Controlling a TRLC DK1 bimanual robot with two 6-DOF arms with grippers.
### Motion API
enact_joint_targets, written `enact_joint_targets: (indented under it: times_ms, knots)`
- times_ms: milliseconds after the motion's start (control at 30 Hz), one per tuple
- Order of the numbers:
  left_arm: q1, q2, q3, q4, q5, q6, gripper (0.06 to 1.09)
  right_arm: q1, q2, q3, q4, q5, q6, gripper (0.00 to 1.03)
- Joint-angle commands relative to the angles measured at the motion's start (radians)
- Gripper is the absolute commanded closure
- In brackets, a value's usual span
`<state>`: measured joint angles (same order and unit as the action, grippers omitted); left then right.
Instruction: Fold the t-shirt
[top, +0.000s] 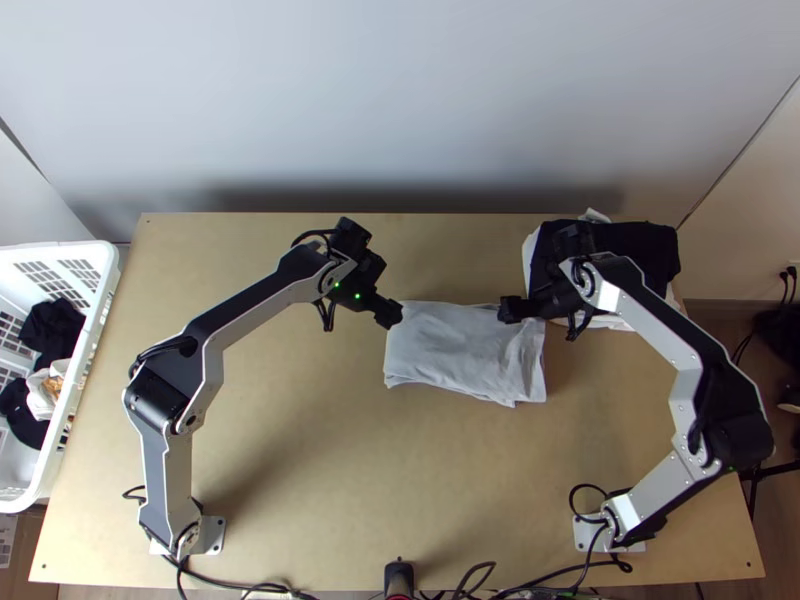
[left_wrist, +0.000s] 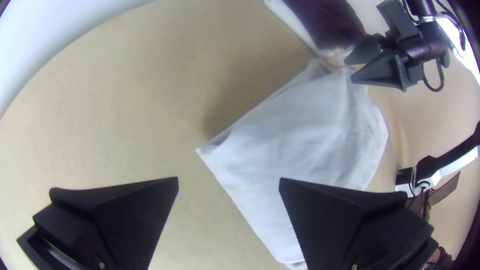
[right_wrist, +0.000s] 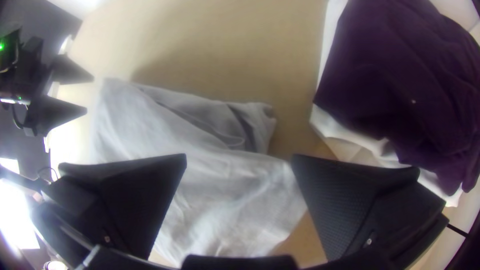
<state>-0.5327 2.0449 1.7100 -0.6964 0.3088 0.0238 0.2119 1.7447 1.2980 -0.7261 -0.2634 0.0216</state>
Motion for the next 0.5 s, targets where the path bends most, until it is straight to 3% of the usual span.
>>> enact_joint_targets:
  times_ms: [0,267,367,467]
  knots:
    - [-0.004,-0.019,-0.003,-0.002,0.003,-0.013,0.11,-0.014,-0.099,-0.005,-0.024,-0.008,0.038,0.05]
    - [-0.009,-0.058,-0.038,-0.003,0.033,-0.038,0.11,-0.249,-0.174,-0.140,-0.108,-0.392,0.098,0.05]
    - [-0.012,-0.063,-0.050,0.008,0.032,-0.032,0.11,-0.322,-0.177,-0.203,-0.108,-0.484,0.064,0.05]
    - [-0.020,-0.065,-0.058,0.017,0.032,-0.028,0.11,-0.352,-0.175,-0.252,-0.085,-0.510,0.008,0.05]
